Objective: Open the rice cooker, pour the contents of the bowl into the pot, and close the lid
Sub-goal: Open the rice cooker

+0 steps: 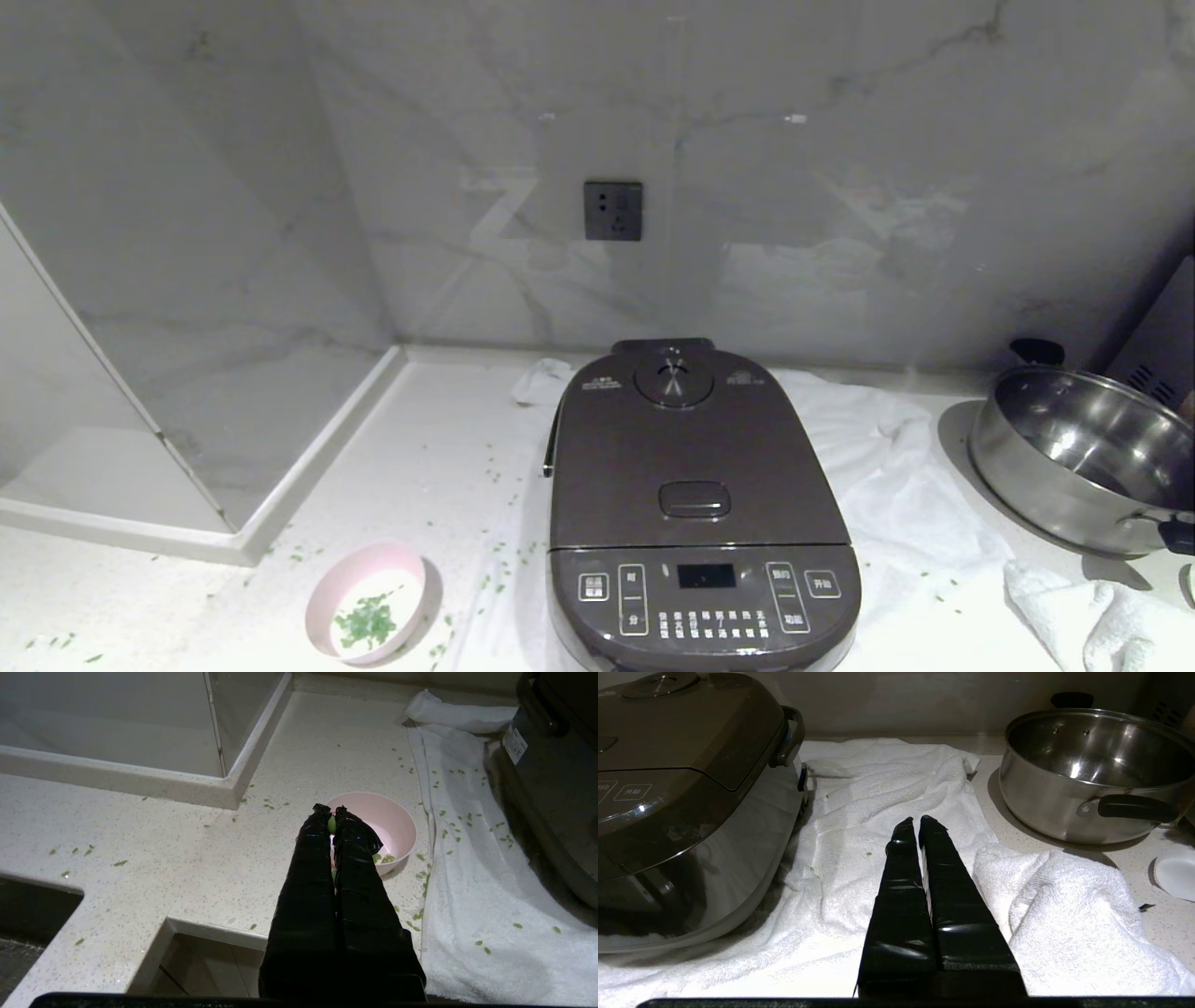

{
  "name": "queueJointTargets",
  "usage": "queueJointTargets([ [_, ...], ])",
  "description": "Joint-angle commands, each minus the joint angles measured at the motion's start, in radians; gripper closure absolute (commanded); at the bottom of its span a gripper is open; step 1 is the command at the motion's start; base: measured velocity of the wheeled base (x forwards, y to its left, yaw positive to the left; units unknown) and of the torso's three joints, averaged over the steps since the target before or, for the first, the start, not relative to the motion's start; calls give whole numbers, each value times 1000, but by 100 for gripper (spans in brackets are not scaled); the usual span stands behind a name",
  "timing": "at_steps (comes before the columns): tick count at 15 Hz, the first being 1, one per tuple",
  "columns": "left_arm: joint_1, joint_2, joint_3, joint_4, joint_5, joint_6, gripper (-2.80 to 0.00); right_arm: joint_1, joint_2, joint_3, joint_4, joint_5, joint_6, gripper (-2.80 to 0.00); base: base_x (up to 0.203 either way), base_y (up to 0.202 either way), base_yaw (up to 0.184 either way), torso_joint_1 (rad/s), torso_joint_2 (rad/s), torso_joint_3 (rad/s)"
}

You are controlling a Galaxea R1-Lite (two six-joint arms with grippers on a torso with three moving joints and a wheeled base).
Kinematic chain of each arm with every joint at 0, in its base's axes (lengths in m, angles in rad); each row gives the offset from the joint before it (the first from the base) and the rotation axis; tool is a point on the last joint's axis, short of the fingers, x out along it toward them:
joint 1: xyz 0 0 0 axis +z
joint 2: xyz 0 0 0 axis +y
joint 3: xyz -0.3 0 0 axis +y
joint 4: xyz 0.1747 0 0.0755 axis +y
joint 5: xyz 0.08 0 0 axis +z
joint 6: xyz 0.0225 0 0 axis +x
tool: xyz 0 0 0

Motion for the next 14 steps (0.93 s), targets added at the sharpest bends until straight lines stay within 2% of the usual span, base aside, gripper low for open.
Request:
queueJointTargets([
  [1,0,-2,0,1,1,-1,0,0,0,0,0,0,1,0,0,0,0,0,0,0],
  [4,0,0,0,1,1,-1,0,0,19,-10,17,-1,-12,0,0,0,0,0,0,0],
  [6,0,-2,0,1,1,-1,0,0,74,-131,45,4,5,0,0,0,0,0,0,0],
  [8,0,-2,0,1,1,-1,0,1,252,-285,64,49,54,0,0,0,0,0,0,0],
  [12,0,0,0,1,1,-1,0,5,683,-598,78,172,103,0,0,0,0,0,0,0],
  [14,0,-2,0,1,1,-1,0,52,903,-755,82,205,157,0,0,0,0,0,0,0],
])
